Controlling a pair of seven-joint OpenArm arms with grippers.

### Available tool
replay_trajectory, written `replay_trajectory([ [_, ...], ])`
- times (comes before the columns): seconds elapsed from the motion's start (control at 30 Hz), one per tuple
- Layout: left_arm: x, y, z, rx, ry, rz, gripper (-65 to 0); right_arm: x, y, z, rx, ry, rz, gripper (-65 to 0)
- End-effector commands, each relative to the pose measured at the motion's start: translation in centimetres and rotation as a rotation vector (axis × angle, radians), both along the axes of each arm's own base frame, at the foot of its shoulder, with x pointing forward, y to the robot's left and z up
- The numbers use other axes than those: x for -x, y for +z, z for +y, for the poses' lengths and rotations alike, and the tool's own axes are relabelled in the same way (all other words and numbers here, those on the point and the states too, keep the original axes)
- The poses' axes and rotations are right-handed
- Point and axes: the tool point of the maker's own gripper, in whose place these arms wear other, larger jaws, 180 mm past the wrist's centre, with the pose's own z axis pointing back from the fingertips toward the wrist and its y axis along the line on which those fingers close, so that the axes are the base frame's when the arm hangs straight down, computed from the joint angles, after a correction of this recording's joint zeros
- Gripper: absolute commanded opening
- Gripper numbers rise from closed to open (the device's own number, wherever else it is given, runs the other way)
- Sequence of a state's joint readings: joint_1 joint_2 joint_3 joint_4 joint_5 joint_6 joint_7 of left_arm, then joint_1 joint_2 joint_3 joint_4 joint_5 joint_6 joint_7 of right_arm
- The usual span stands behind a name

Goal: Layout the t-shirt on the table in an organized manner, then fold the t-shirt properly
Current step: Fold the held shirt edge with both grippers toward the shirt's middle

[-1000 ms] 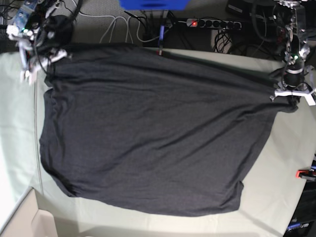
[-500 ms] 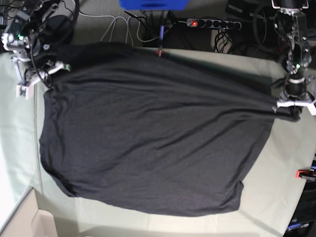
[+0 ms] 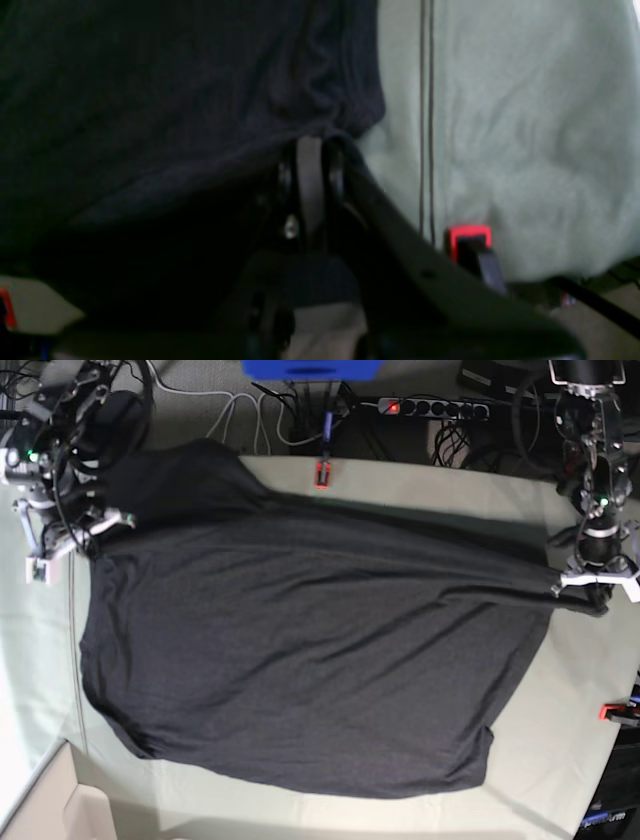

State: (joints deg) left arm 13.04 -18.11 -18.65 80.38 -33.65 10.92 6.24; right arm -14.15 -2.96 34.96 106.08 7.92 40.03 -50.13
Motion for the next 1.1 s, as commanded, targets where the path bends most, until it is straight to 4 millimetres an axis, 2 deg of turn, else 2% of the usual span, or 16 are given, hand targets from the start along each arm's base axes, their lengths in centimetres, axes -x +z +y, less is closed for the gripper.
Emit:
replay_trajectory([
  [0.0,-0.4,1.5,0.6,-0.042,-0.005,-0.039,-65.0,-0.9,1.1,-0.4,0.014,0.005,-0.045,-65.0],
  [0.07,-0.2,1.4,0.6,-0.039,-0.005,-0.036,-65.0,-1.9,1.5,-0.5,0.01,0.002,-0.067,-65.0],
  [0.2,-0.2,0.9,-0.3,-0.032,-0.029,-0.022,-65.0,-2.7,1.2,-1.1,0.01,0.003,-0.065,-65.0],
  [0.3,0.5,1.1,-0.8,-0.04,-0.046,-0.019,-65.0,-2.5,0.9,-1.5,0.007,-0.008,-0.057,-65.0],
  [0.4,1.4,1.5,-1.3,-0.045,-0.063,-0.02,-65.0,-2.0,0.8,-2.9,0.013,-0.053,-0.054,-65.0],
  [0.5,2.9,1.3,-1.8,-0.055,-0.081,0.004,-65.0,-2.0,1.0,-3.2,0.017,-0.058,-0.058,-65.0],
  [0.67,4.1,1.9,-2.4,-0.066,-0.108,0.012,-65.0,-2.1,1.6,-4.0,0.046,-0.052,-0.068,-65.0],
  [0.77,3.7,2.0,-2.4,-0.063,-0.104,0.003,-65.0,-2.2,1.6,-4.1,0.048,-0.051,-0.07,-65.0],
  [0.87,2.5,2.3,-2.4,-0.06,-0.099,-0.021,-65.0,-3.2,2.1,-4.1,0.043,-0.053,-0.091,-65.0],
  [1.0,0.2,2.8,-2.0,-0.054,-0.085,-0.058,-65.0,-4.1,2.8,-4.1,0.042,-0.054,-0.115,-65.0],
  [1.07,-1.0,2.2,-2.5,-0.044,-0.098,-0.051,-65.0,-4.3,2.8,-4.1,0.043,-0.051,-0.116,-65.0],
])
